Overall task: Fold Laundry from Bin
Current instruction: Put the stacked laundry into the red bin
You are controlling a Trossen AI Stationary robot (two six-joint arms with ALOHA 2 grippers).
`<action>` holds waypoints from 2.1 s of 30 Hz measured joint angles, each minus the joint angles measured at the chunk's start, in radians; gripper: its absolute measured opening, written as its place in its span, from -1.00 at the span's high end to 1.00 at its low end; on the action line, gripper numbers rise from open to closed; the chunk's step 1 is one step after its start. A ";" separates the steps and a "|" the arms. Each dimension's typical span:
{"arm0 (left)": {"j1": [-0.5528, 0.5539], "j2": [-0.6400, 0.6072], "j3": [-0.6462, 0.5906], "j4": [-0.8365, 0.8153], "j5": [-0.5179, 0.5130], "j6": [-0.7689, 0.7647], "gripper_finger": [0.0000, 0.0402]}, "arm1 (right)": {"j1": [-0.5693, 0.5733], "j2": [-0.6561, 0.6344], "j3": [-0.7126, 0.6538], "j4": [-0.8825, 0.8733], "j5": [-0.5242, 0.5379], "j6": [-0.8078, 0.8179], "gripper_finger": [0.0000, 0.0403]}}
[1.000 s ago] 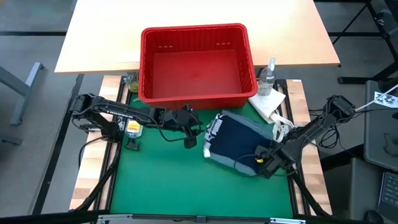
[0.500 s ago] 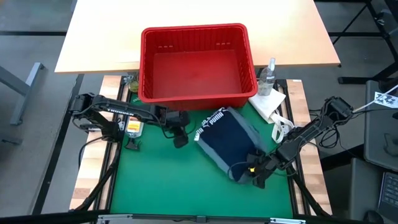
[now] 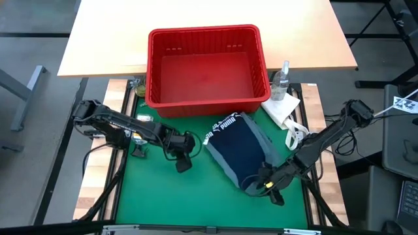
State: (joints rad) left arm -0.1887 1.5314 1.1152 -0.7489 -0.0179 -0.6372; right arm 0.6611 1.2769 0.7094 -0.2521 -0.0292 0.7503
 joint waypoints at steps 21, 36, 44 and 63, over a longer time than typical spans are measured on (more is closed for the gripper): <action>-0.219 0.000 0.000 0.323 -0.173 -0.201 0.26 | -0.016 -0.240 0.244 -0.452 0.578 -0.234 0.21; -0.267 0.000 0.000 0.410 -0.319 -0.407 0.26 | -0.404 -0.323 0.248 -0.921 0.442 -0.363 0.21; -0.263 0.000 0.000 0.422 -0.416 -0.408 0.26 | -0.679 -0.310 0.222 -0.963 0.426 -0.482 0.21; -0.312 0.000 0.000 0.422 -0.423 -0.543 0.26 | -1.014 -0.310 -0.235 -0.346 0.041 -0.625 0.21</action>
State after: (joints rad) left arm -0.5006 1.5314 1.1149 -0.3267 -0.4410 -1.1806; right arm -0.3531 0.9665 0.4740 -0.5979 0.0113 0.1257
